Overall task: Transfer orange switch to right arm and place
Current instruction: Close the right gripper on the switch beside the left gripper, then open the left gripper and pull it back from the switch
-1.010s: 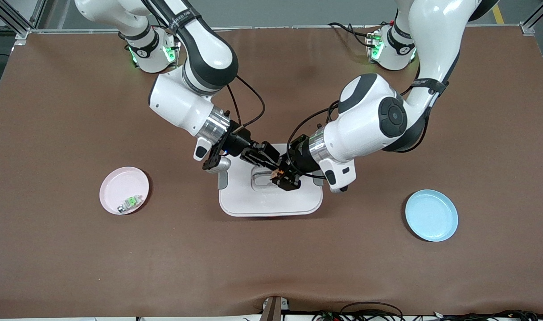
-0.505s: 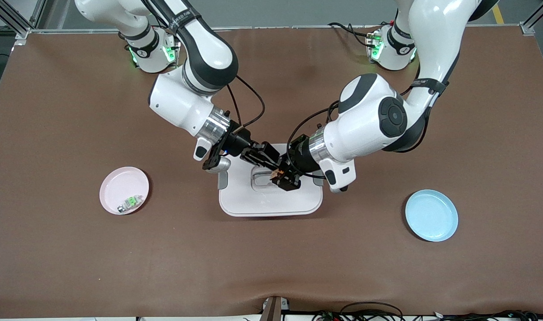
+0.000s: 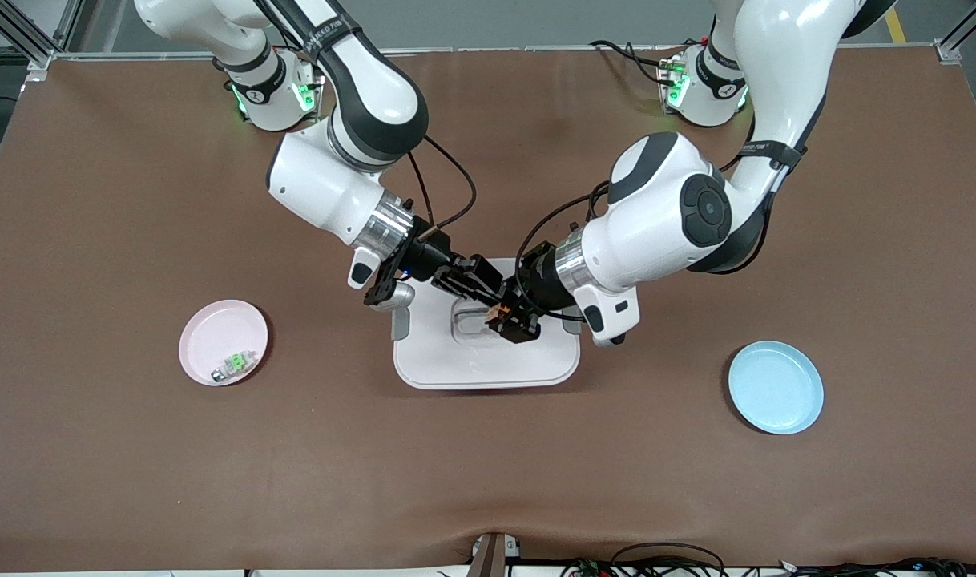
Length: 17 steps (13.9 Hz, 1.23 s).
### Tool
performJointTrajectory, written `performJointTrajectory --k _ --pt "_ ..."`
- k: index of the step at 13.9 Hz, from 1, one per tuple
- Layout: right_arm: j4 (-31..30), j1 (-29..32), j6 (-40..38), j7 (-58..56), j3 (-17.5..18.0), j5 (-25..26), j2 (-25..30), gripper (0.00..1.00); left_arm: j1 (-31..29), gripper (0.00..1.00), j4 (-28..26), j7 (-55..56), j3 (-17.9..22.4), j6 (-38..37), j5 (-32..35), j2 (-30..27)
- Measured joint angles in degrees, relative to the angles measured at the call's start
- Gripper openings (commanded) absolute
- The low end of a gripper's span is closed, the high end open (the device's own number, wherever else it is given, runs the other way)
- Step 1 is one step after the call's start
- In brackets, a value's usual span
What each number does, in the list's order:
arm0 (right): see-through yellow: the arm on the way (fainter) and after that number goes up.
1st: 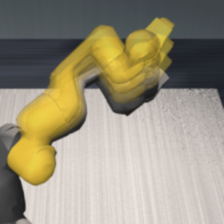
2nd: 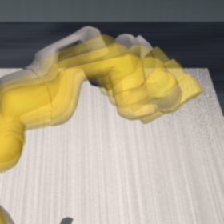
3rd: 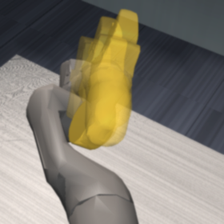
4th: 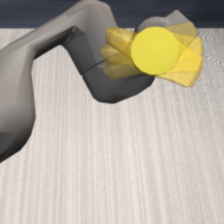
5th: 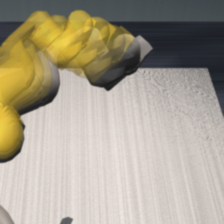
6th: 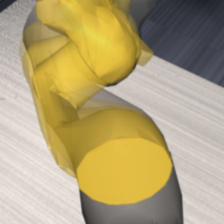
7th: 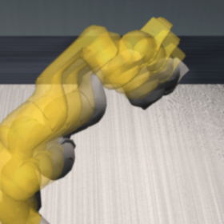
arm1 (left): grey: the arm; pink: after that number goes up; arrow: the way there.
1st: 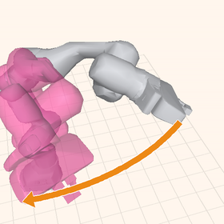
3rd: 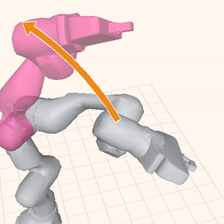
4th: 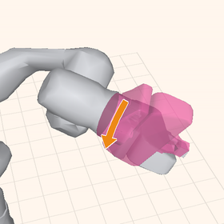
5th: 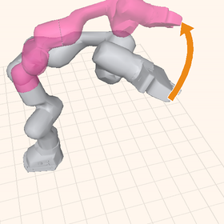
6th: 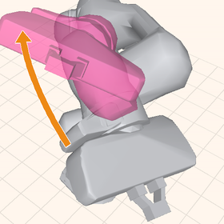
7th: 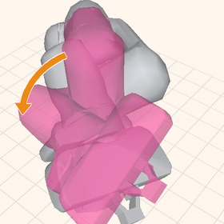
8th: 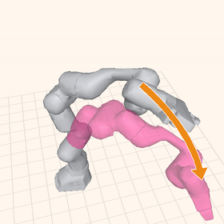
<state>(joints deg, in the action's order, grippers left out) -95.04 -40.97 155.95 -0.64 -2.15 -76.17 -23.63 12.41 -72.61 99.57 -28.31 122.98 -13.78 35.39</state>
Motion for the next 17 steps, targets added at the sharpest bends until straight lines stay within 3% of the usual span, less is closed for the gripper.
performJointTrajectory --k 1,2,9,13,17 --pt "0.0 0.0 0.0 0.0 0.0 0.0 0.0 0.00 0.0 0.93 0.0 0.0 0.0 0.0 0.0 0.0" --pt "0.0 0.0 0.0 0.0 0.0 0.0 0.0 0.00 0.0 1.00 0.0 0.0 0.0 0.0 0.0 0.0" --pt "0.4 -0.2 0.0 0.0 0.1 0.0 -0.4 0.00 0.8 1.00 0.3 -0.1 -0.1 0.0 0.2 0.0" --pt "0.8 -0.2 0.0 0.0 0.0 0.4 -0.6 0.00 -0.6 1.00 0.7 -0.2 0.0 -0.2 3.7 -0.2" --pt "0.9 0.2 -2.6 0.2 -0.6 9.6 -0.7 0.00 -3.3 1.00 0.8 -1.5 0.0 -1.7 11.7 -0.9"
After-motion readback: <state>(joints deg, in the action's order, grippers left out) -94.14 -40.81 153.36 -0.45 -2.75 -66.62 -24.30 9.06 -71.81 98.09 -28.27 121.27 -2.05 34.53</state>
